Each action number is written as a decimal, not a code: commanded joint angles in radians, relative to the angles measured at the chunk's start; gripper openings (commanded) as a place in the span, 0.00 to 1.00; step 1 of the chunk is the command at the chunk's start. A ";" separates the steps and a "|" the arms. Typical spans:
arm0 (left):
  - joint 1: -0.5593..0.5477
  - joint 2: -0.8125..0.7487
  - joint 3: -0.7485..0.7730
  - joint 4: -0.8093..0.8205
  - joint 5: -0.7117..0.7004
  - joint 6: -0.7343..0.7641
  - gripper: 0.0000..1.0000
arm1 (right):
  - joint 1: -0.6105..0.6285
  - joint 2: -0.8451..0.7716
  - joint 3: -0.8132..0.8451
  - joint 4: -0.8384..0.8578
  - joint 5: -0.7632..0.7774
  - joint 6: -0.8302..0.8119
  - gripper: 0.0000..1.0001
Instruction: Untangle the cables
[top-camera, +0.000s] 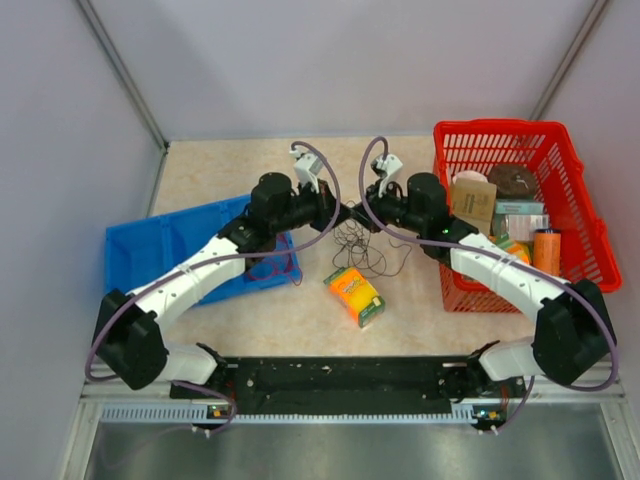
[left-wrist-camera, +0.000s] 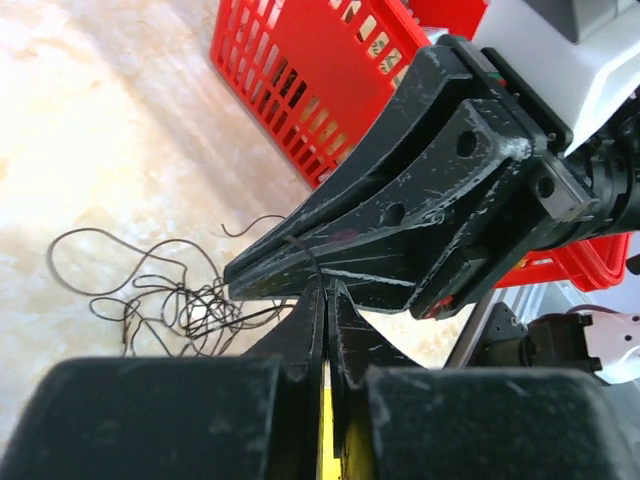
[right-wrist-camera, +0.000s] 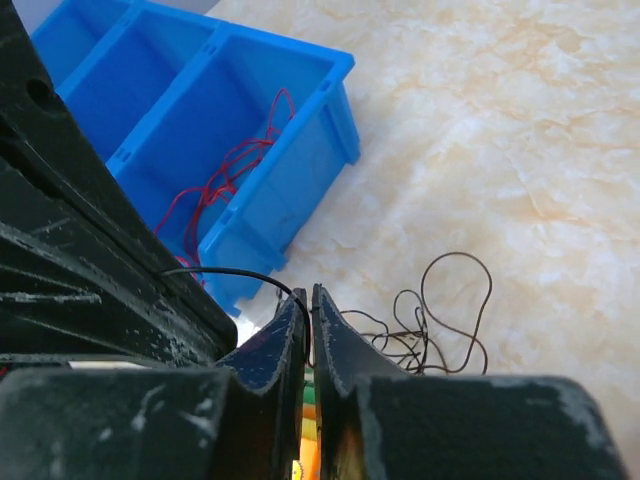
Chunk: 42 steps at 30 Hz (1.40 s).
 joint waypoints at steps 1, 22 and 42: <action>0.000 -0.060 0.074 -0.012 -0.069 0.052 0.00 | -0.006 -0.052 -0.007 0.047 0.106 -0.018 0.11; -0.002 -0.218 0.362 0.074 -0.023 -0.111 0.00 | -0.008 0.142 -0.052 0.274 0.244 0.080 0.49; -0.005 -0.427 0.887 -0.575 -0.770 0.475 0.00 | -0.032 0.490 0.301 -0.162 0.871 0.189 0.08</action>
